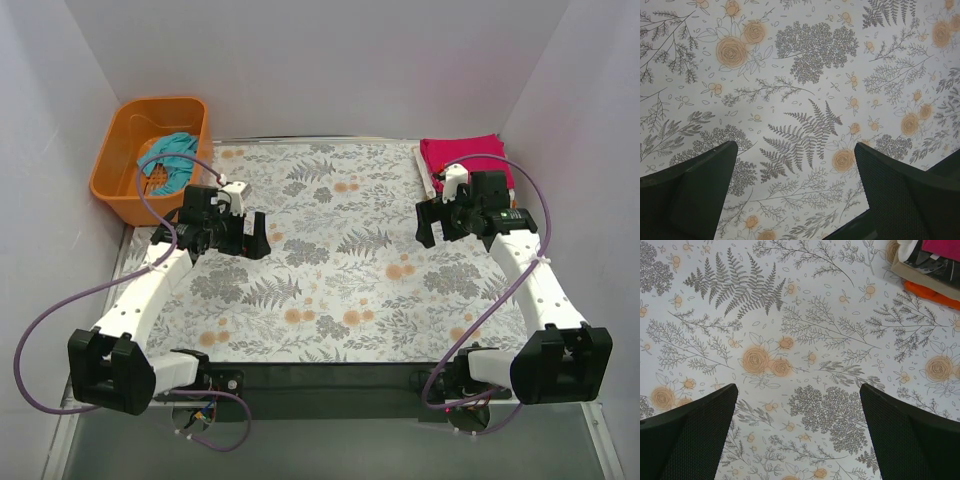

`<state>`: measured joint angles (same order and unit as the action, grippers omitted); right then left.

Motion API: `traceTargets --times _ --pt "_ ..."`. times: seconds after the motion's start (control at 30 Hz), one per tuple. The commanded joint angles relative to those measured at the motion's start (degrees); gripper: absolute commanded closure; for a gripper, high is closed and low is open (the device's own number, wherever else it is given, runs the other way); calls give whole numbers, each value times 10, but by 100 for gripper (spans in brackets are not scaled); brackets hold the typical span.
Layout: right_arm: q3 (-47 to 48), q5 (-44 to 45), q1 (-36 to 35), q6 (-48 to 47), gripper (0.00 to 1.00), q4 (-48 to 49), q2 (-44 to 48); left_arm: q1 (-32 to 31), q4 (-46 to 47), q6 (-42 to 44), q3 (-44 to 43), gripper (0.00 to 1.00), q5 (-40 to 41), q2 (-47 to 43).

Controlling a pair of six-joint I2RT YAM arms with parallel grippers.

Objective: Fold and stack the t-shirts
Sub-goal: Grab the tshirt from the pile

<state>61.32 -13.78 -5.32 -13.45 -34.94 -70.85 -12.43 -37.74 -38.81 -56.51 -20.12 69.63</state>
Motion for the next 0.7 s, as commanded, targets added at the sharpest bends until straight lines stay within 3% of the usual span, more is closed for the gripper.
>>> traceTargets --times 0.0,0.2,0.37,0.53,0.67 --pt "4 -4 1 -4 2 14 14 5 -8 4 -25 2 -3 2" --pt "-1 1 0 -1 2 20 12 6 -75 0 -192 2 -62 88" --pt "-8 2 1 -3 2 21 5 20 -78 -28 -405 2 18 200" --pt "-20 -2 1 -2 2 22 -9 100 0 -79 -528 2 112 289" --pt "-12 -3 1 1 2 21 -31 183 49 -133 -636 2 114 400"
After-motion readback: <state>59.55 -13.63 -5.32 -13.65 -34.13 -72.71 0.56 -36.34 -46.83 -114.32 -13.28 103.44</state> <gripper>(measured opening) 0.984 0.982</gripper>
